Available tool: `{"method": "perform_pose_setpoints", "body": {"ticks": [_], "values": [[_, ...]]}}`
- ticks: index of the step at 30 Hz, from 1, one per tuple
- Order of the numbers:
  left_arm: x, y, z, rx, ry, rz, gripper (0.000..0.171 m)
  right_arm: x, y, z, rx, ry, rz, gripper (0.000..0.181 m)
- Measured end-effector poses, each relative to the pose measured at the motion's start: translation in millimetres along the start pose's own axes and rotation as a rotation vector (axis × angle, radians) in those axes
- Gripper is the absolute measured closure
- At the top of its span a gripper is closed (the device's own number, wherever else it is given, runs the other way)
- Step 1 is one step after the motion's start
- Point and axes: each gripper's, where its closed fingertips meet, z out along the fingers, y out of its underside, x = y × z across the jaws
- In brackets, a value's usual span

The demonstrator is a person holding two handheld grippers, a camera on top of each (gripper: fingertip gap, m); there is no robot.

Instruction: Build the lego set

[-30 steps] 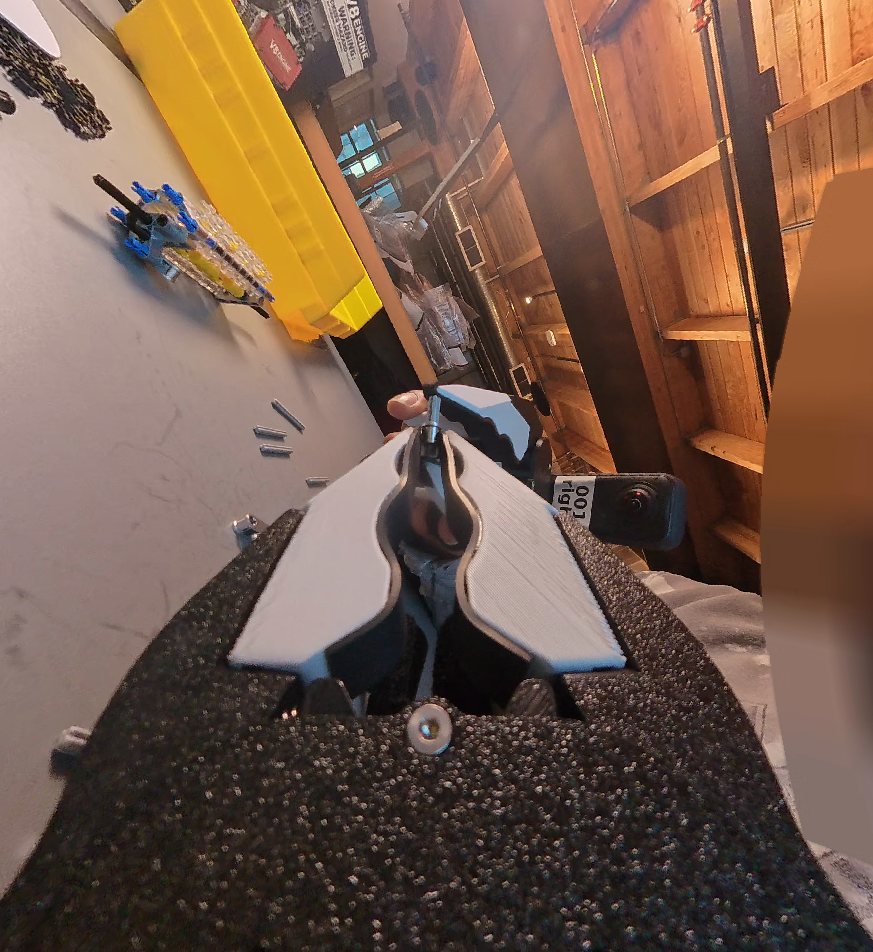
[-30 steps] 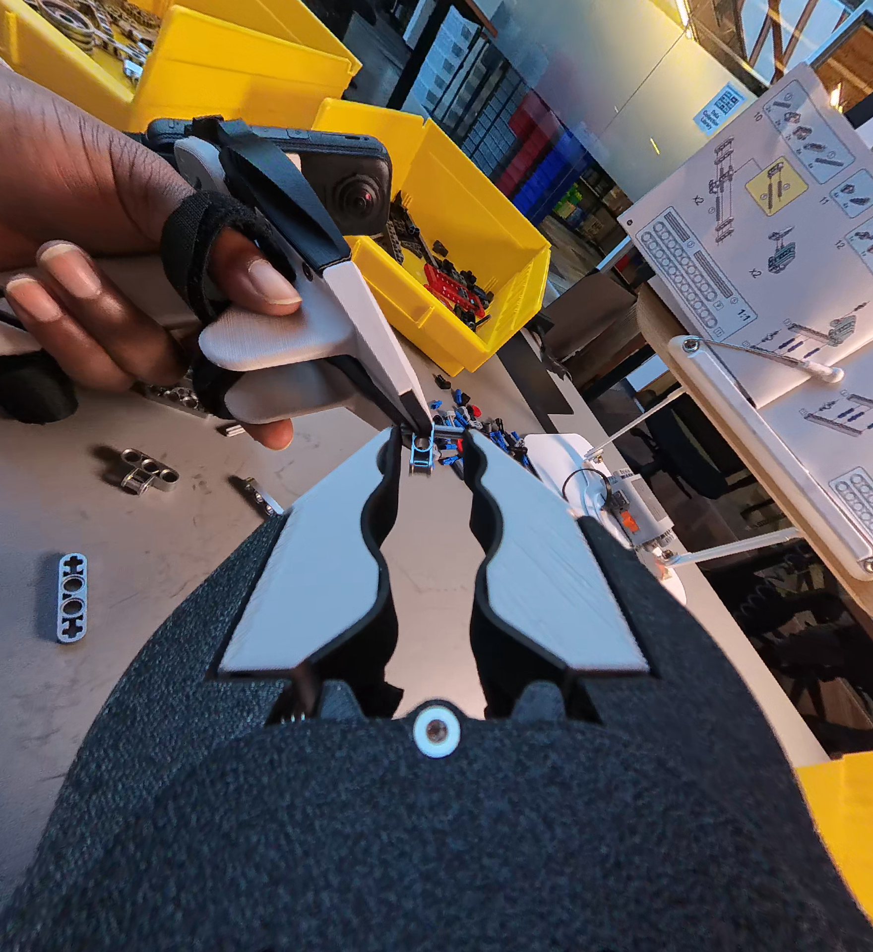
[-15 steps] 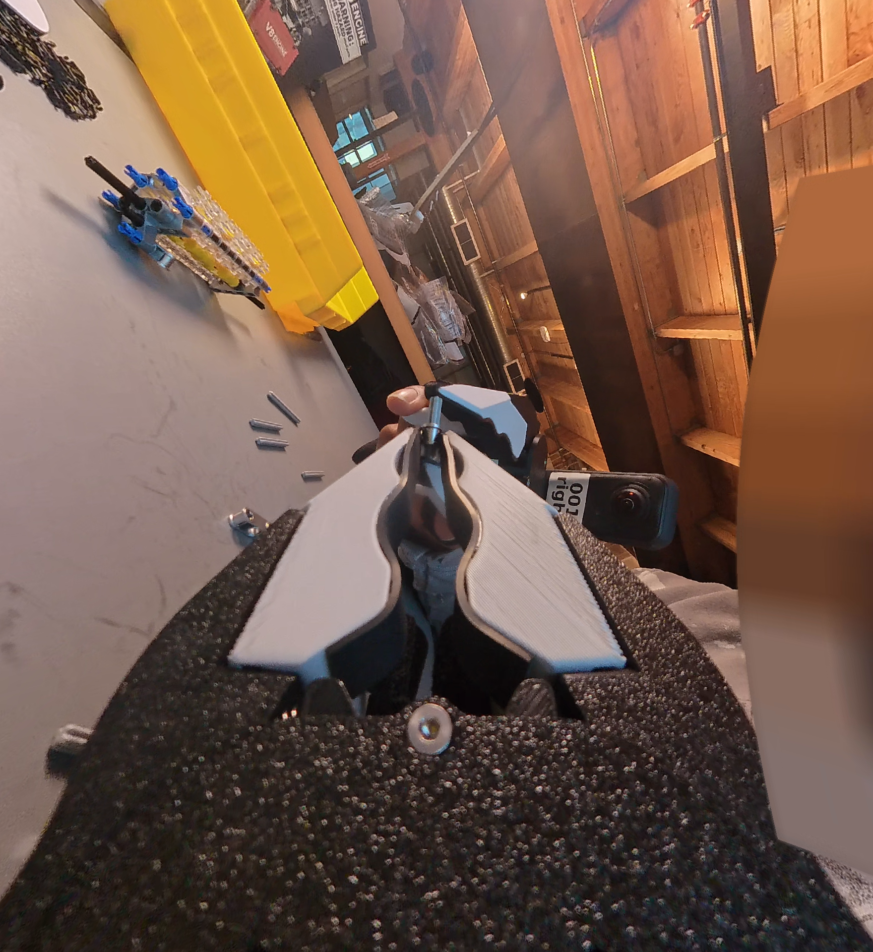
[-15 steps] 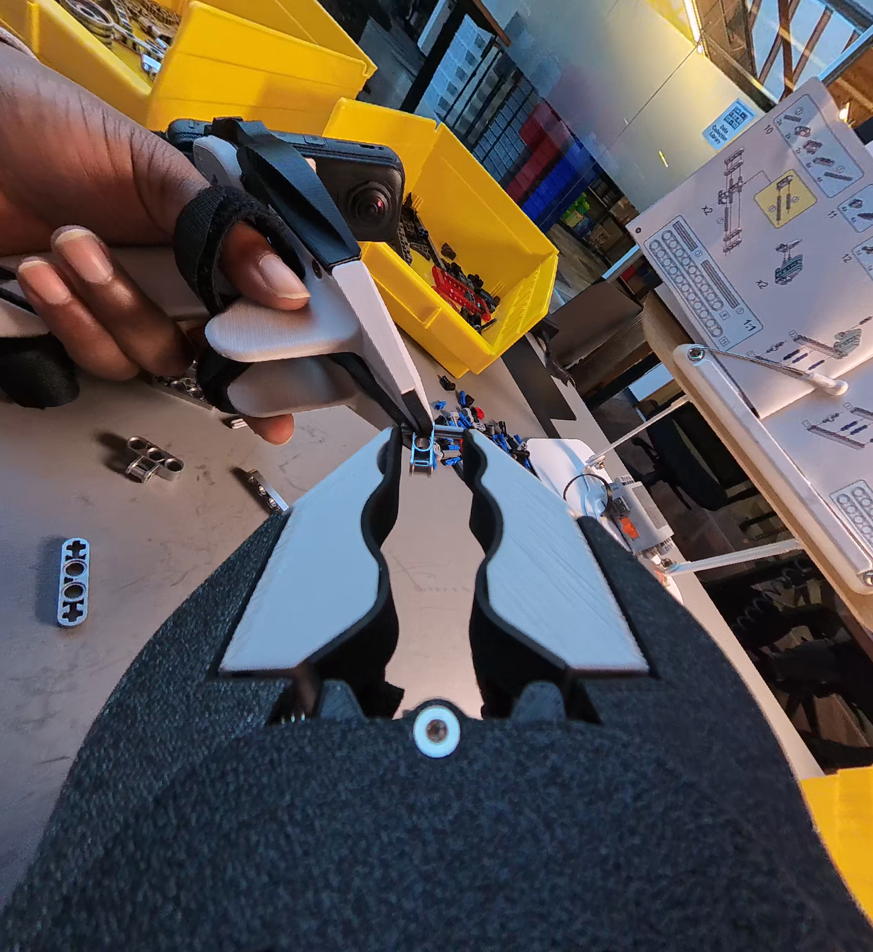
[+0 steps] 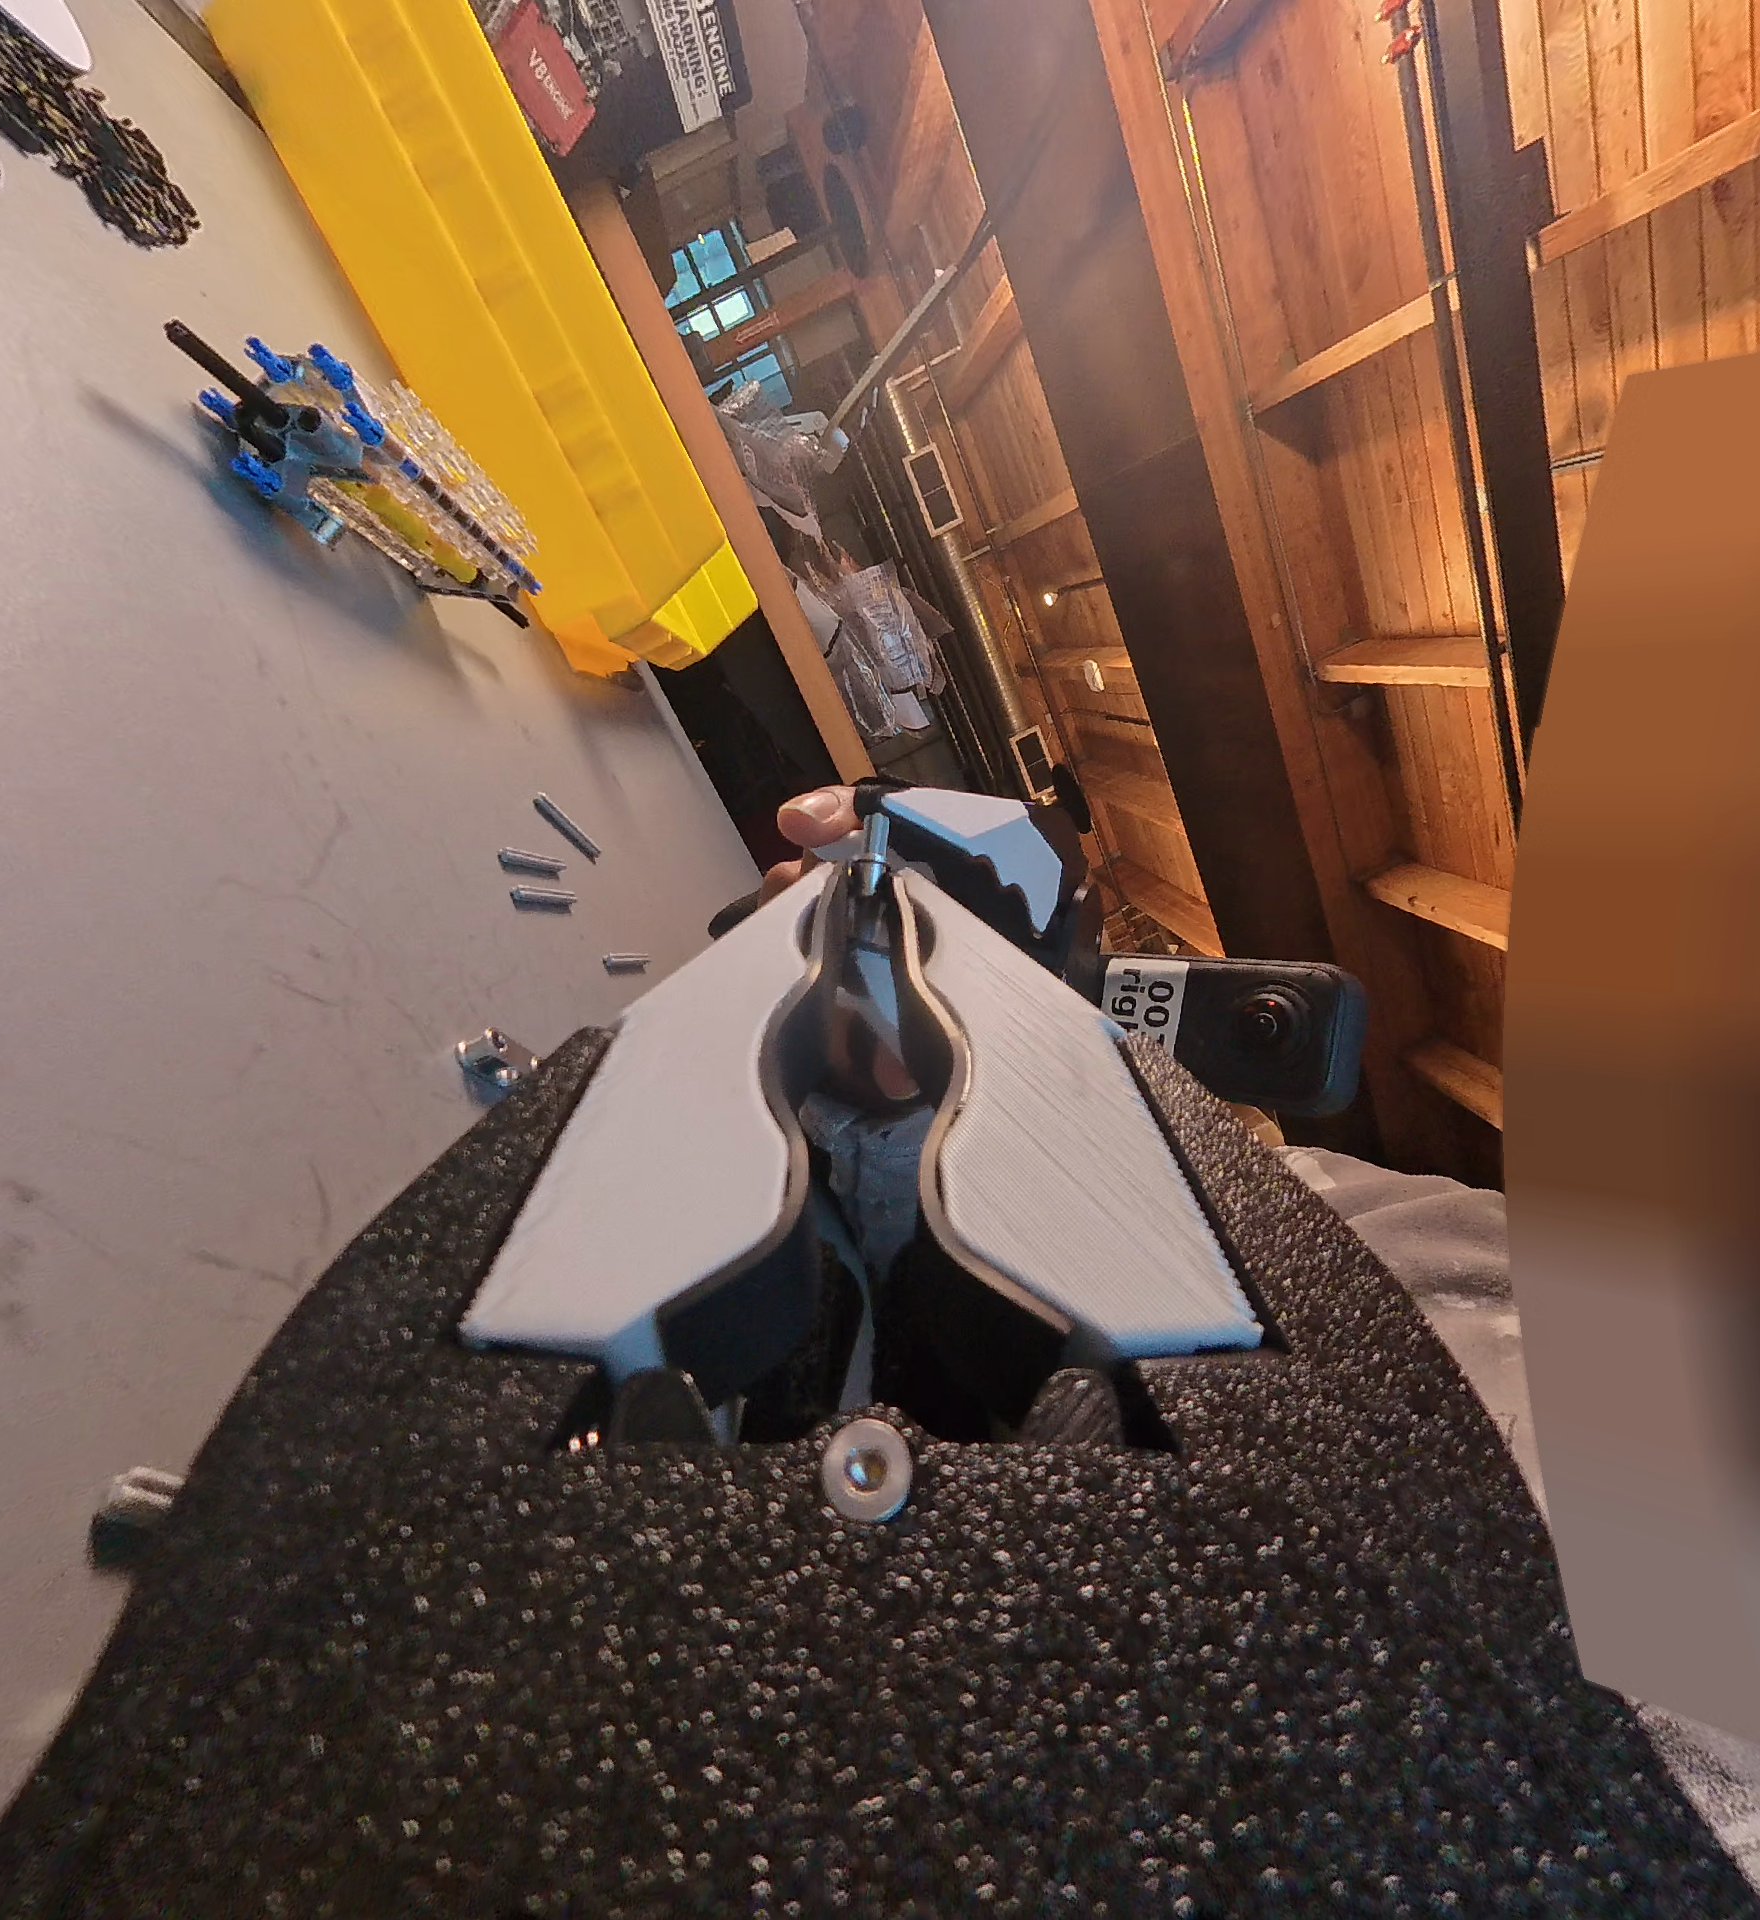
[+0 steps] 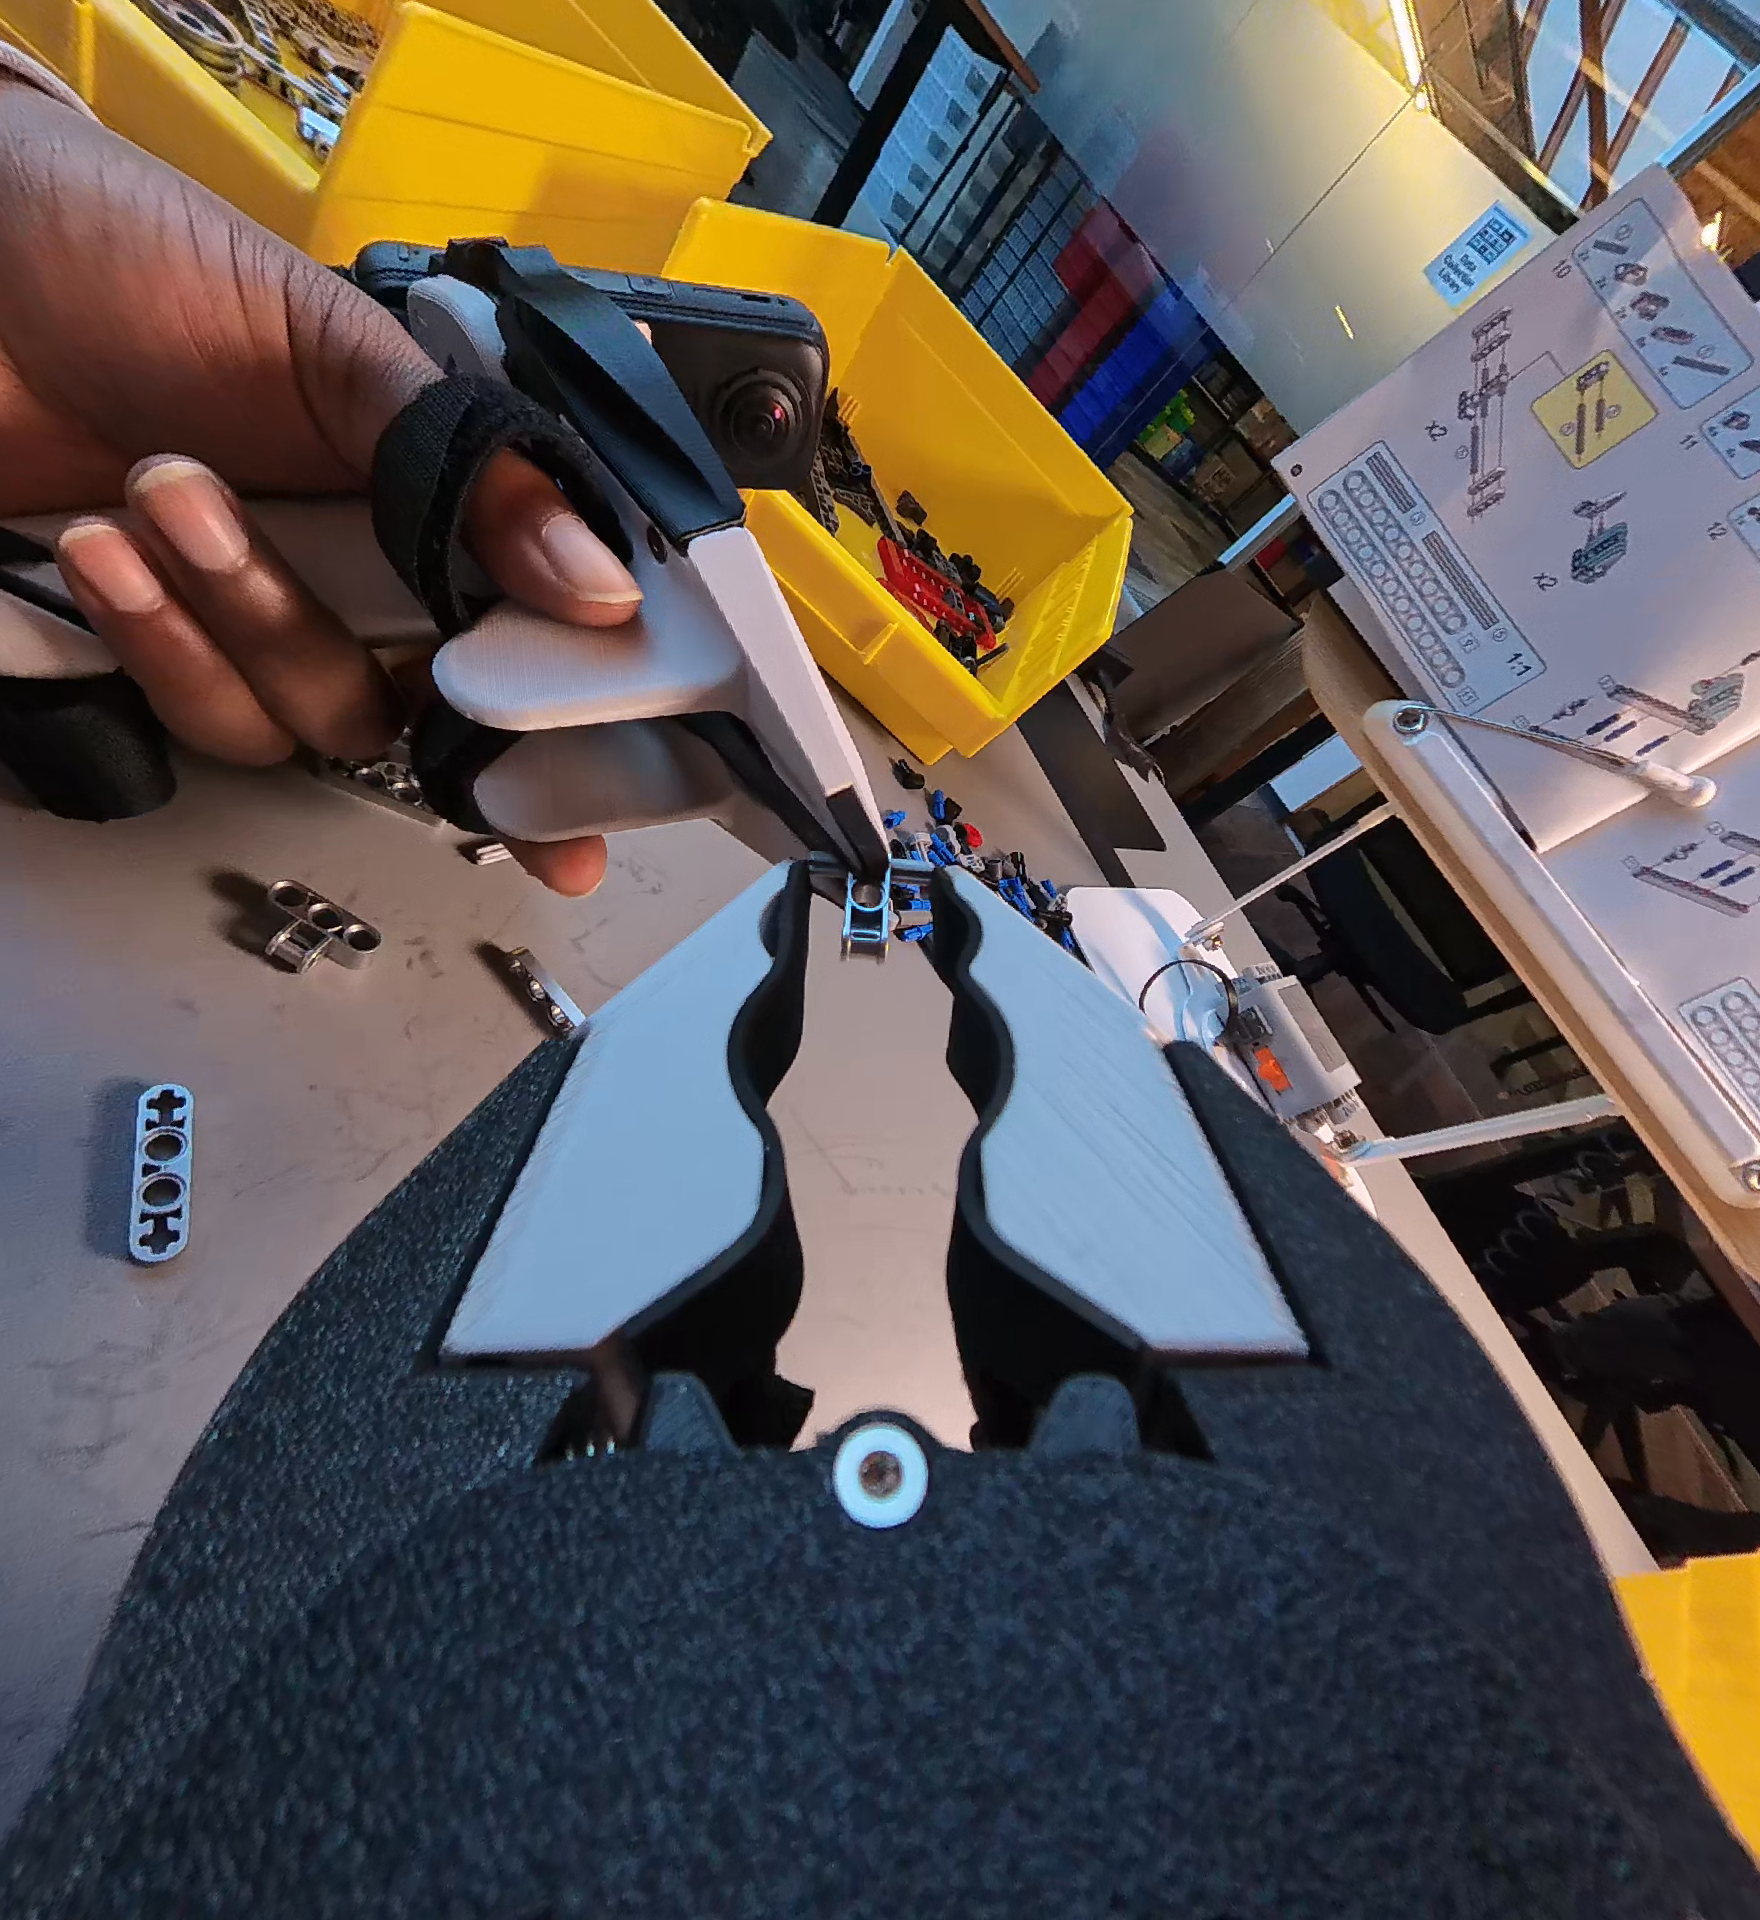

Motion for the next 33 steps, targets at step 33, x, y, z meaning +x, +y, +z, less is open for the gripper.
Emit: {"method": "perform_pose_setpoints", "body": {"ticks": [33], "values": [[-4,5,-4,-0.143,-0.094,0.159,0.166,-22,47,-12,-0.196,-0.326,0.158,0.164]]}}
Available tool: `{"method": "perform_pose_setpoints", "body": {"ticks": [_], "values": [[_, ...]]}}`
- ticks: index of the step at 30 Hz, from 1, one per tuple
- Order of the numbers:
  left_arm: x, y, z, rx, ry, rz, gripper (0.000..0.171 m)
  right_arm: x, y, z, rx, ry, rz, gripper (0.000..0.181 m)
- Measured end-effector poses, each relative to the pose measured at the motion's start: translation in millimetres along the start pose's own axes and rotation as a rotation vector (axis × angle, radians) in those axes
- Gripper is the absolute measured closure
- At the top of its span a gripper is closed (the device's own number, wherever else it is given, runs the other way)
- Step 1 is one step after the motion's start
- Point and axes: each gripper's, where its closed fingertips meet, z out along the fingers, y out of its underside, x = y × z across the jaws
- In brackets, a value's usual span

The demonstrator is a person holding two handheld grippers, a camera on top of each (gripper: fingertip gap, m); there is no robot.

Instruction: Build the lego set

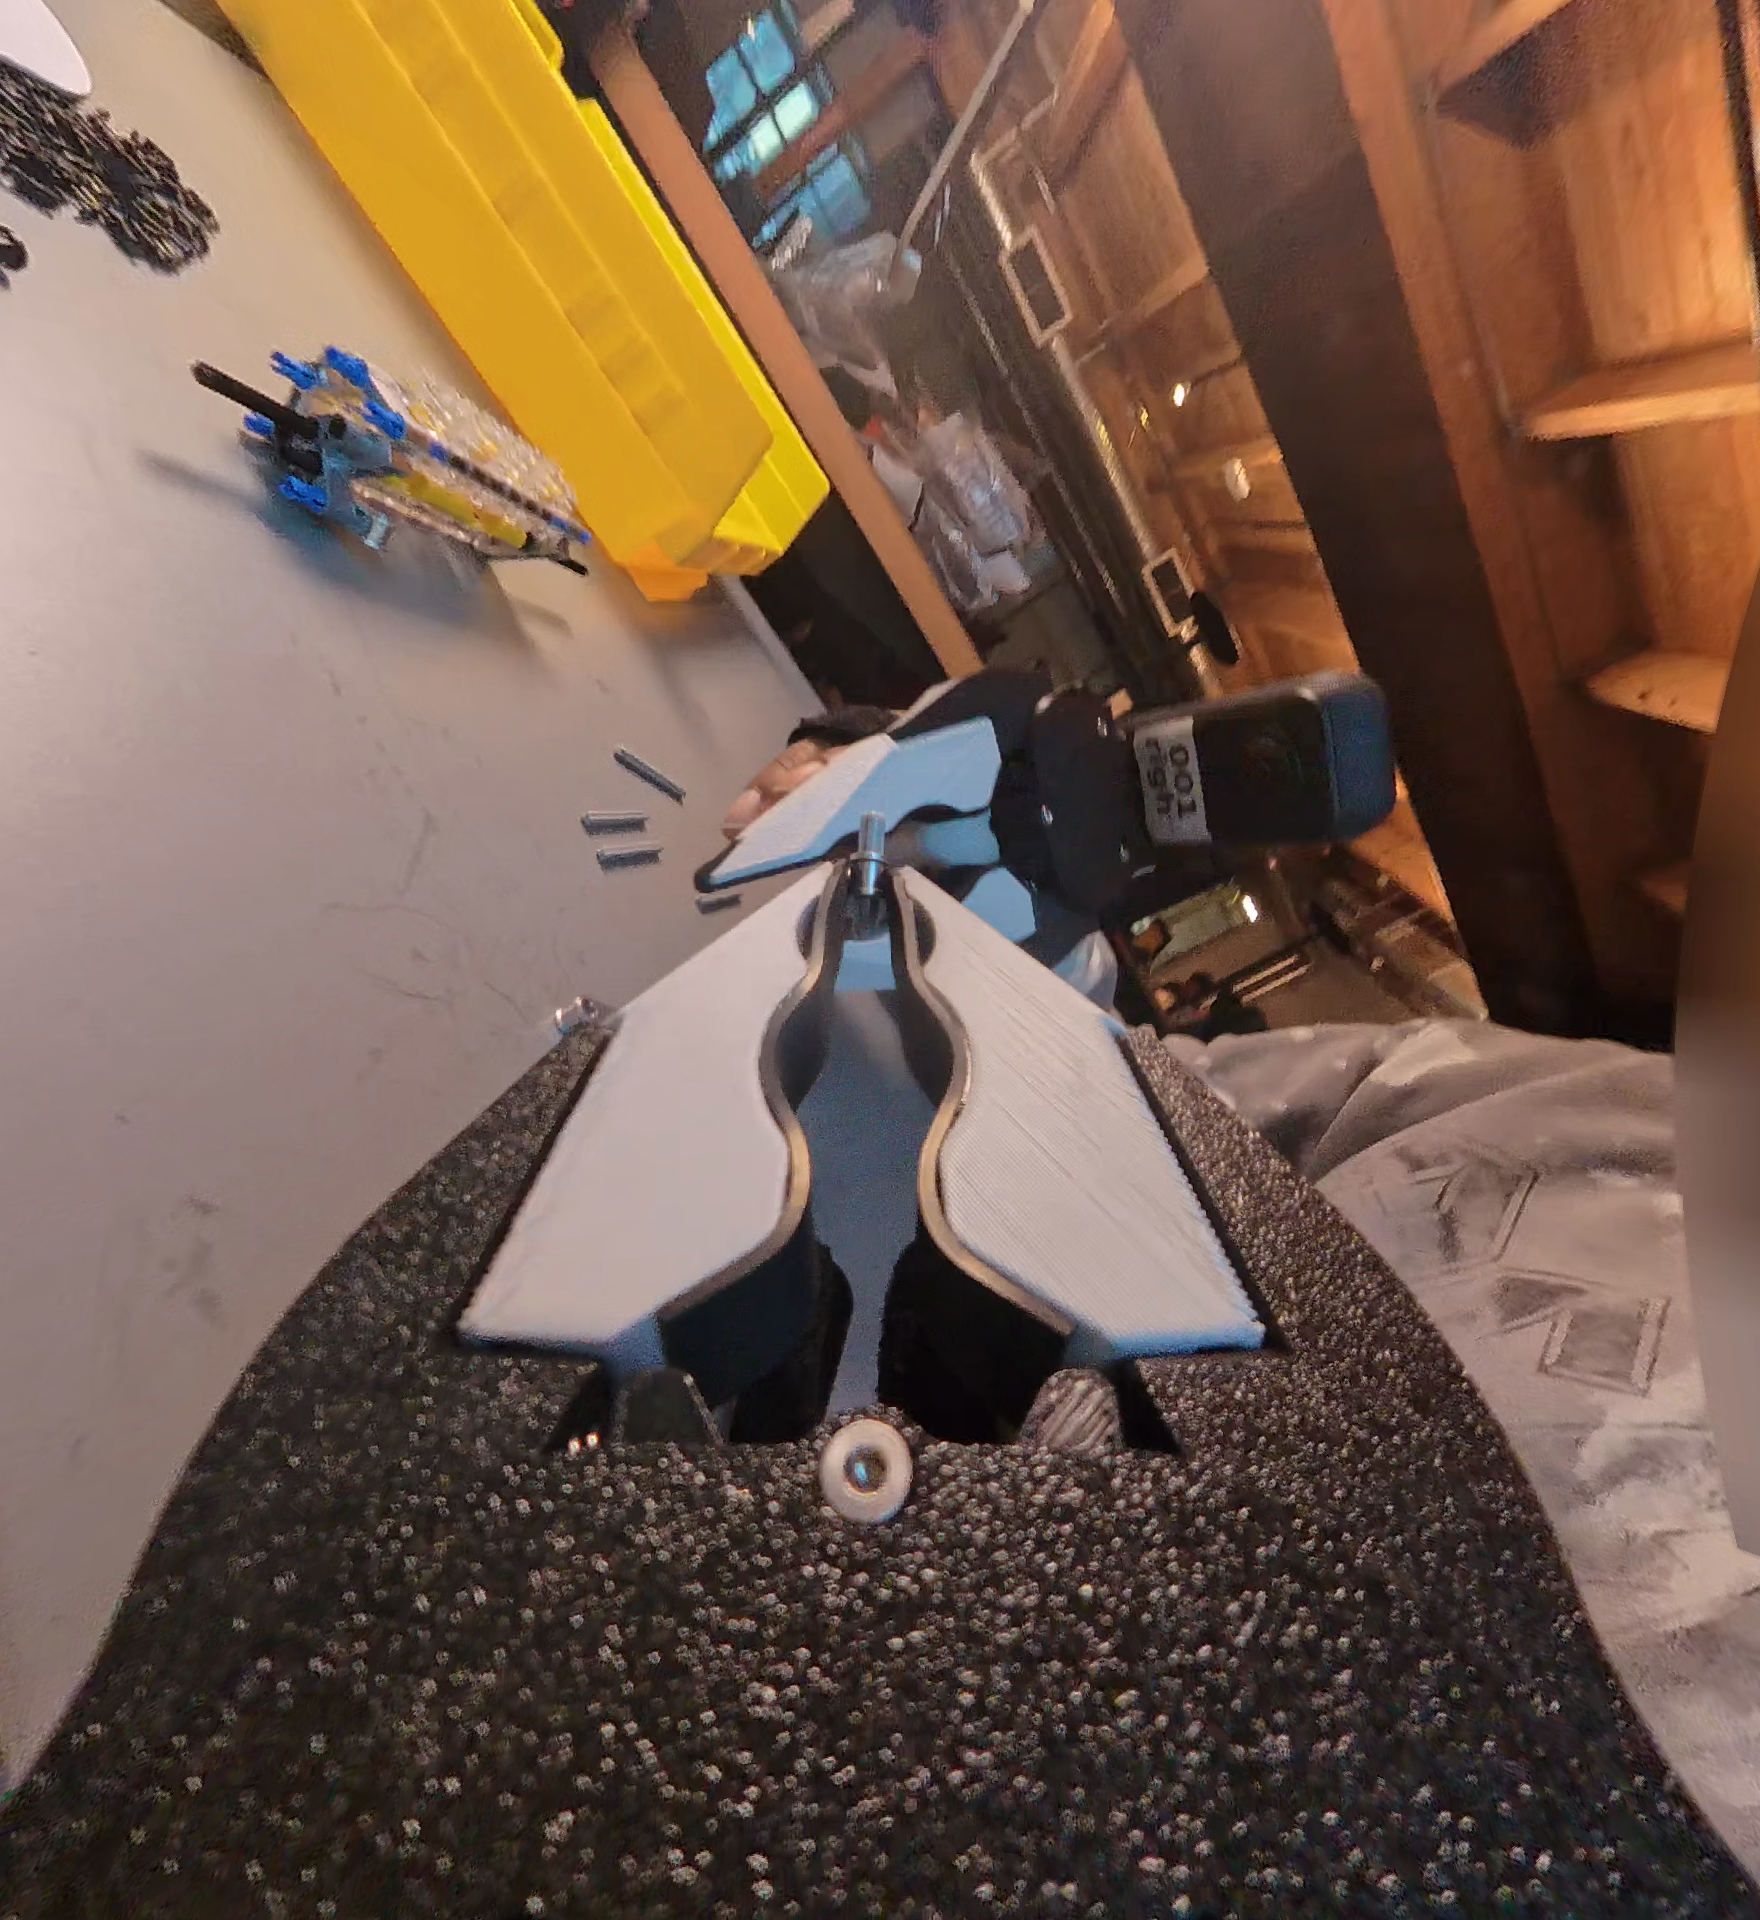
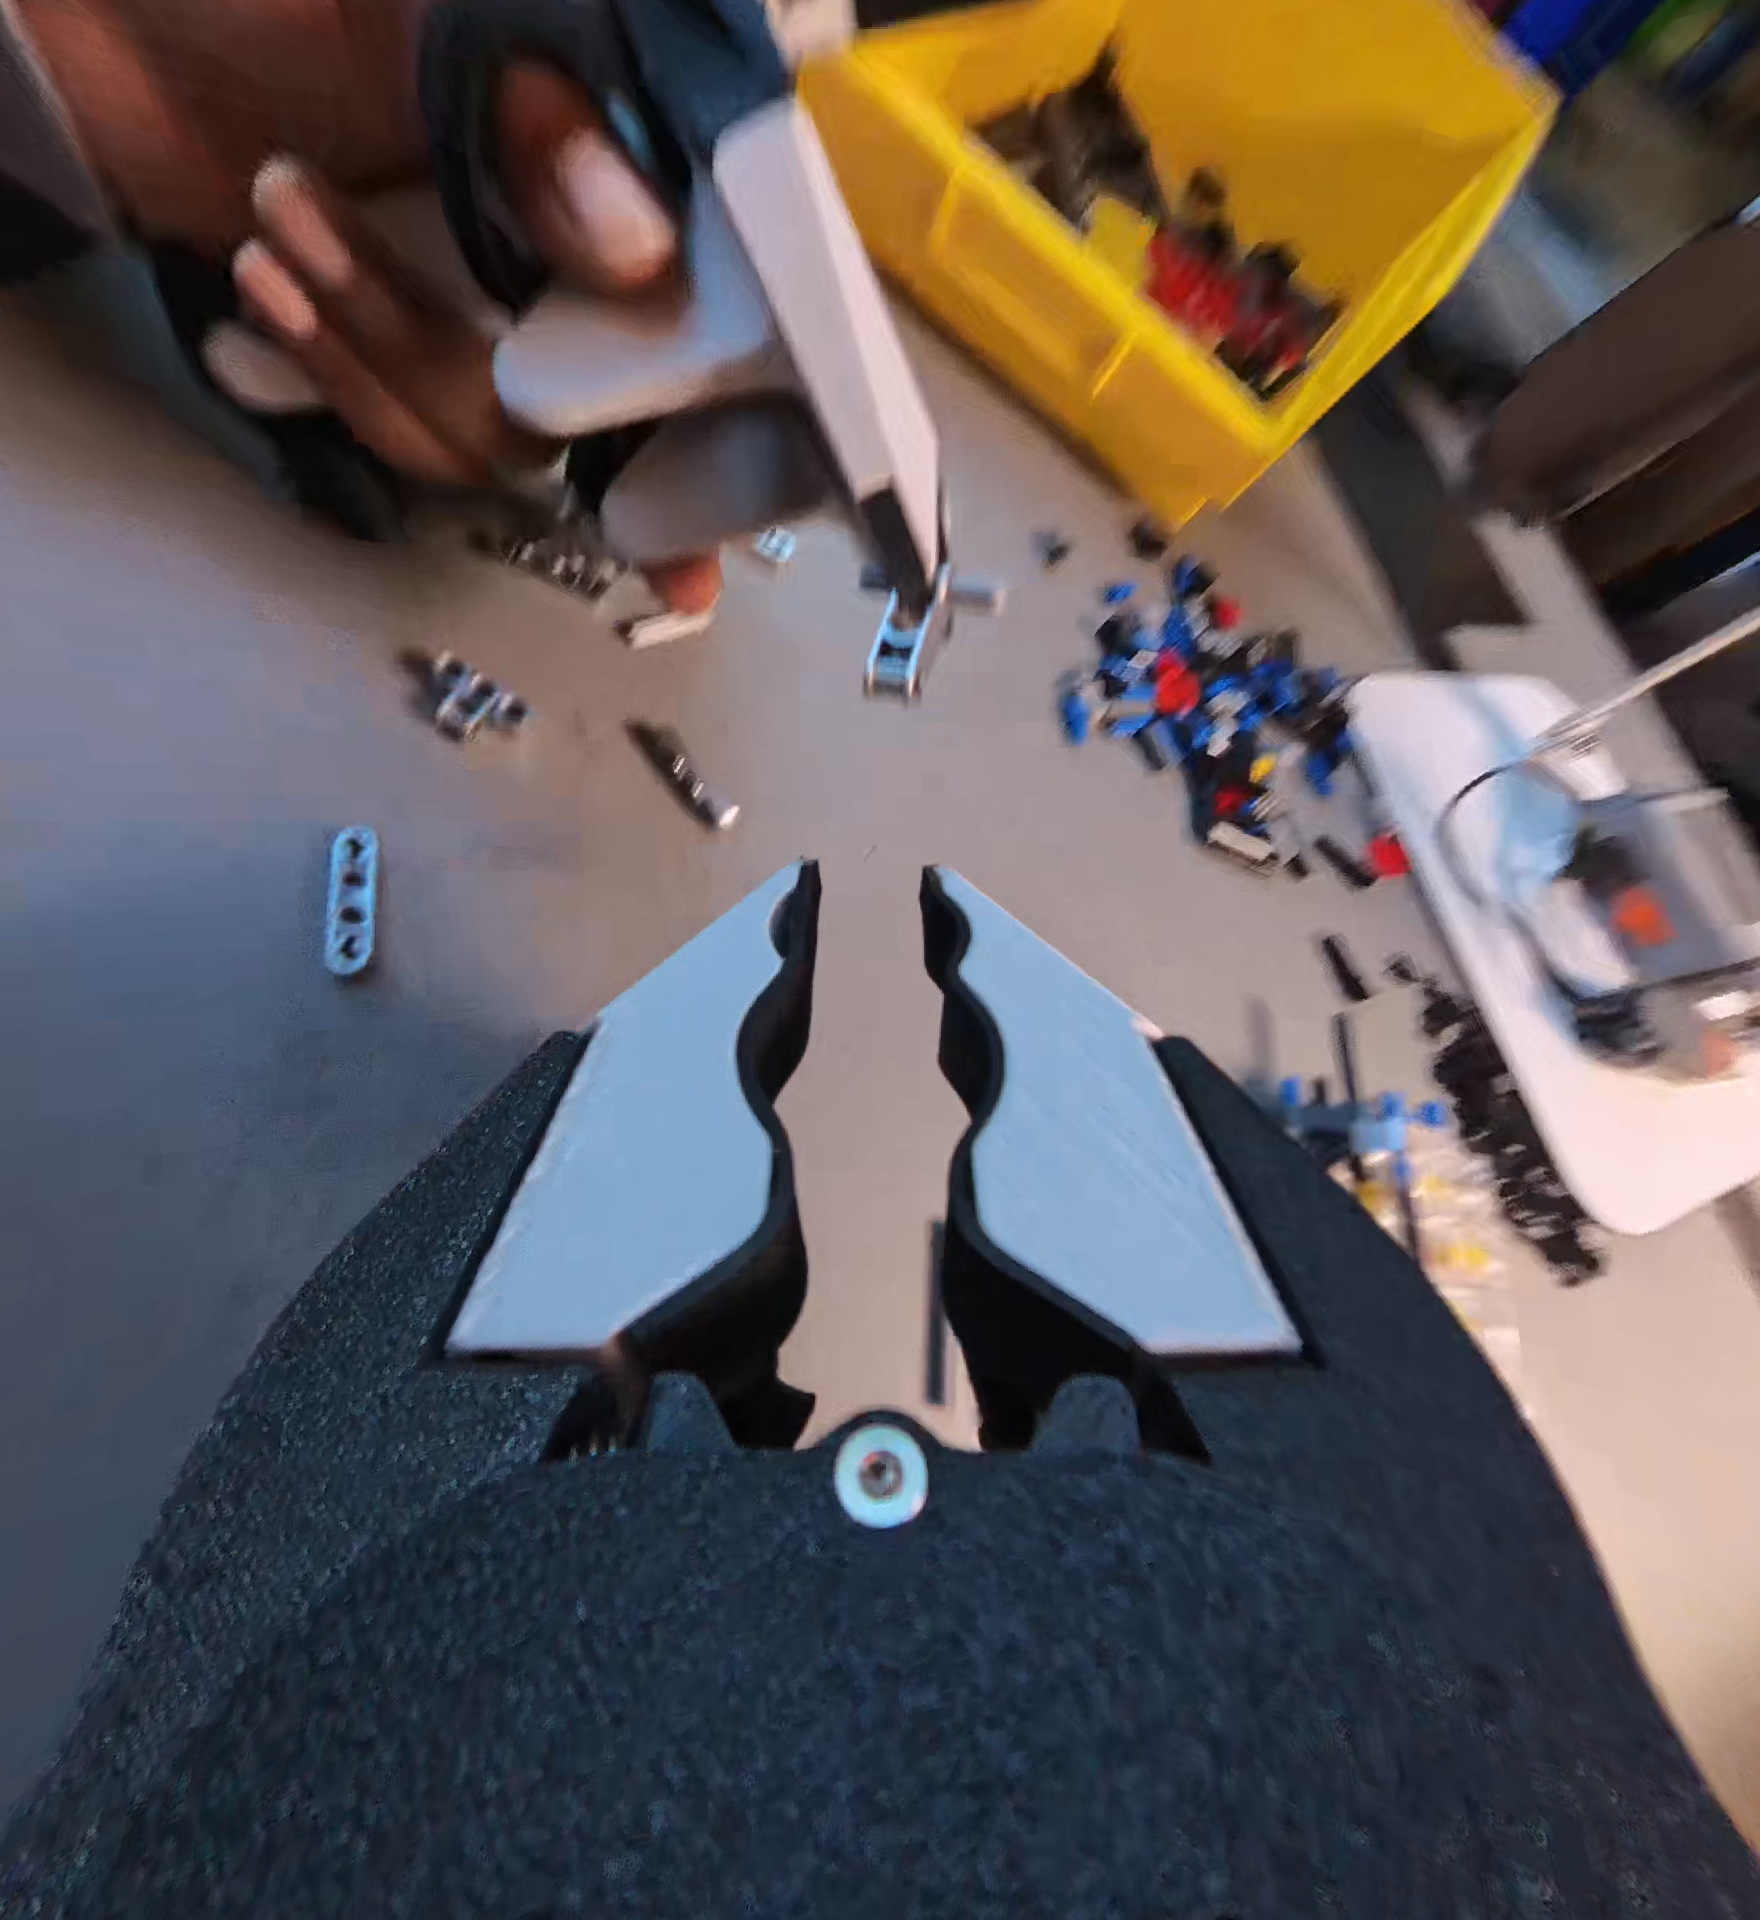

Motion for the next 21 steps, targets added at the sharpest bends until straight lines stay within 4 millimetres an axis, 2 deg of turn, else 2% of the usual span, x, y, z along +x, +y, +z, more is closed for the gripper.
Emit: {"method": "perform_pose_setpoints", "body": {"ticks": [2,4,7,9,12,15,21], "values": [[-2,11,1,-0.099,-0.039,0.062,0.166,-9,28,-2,-0.109,-0.103,0.037,0.163],[-7,24,2,-0.203,-0.099,0.131,0.166,-13,45,-9,-0.166,-0.165,0.055,0.163],[-16,37,2,-0.293,-0.176,0.215,0.166,-1,56,-23,-0.195,-0.148,0.1,0.164],[-18,43,4,-0.325,-0.19,0.239,0.166,10,71,-32,-0.239,-0.122,0.127,0.165],[-21,49,6,-0.358,-0.207,0.266,0.166,15,94,-37,-0.295,-0.113,0.158,0.168],[-23,56,7,-0.406,-0.225,0.329,0.166,14,102,-35,-0.301,-0.13,0.185,0.17],[-36,80,3,-0.601,-0.312,0.61,0.166,10,101,-33,-0.283,-0.163,0.215,0.179]]}}
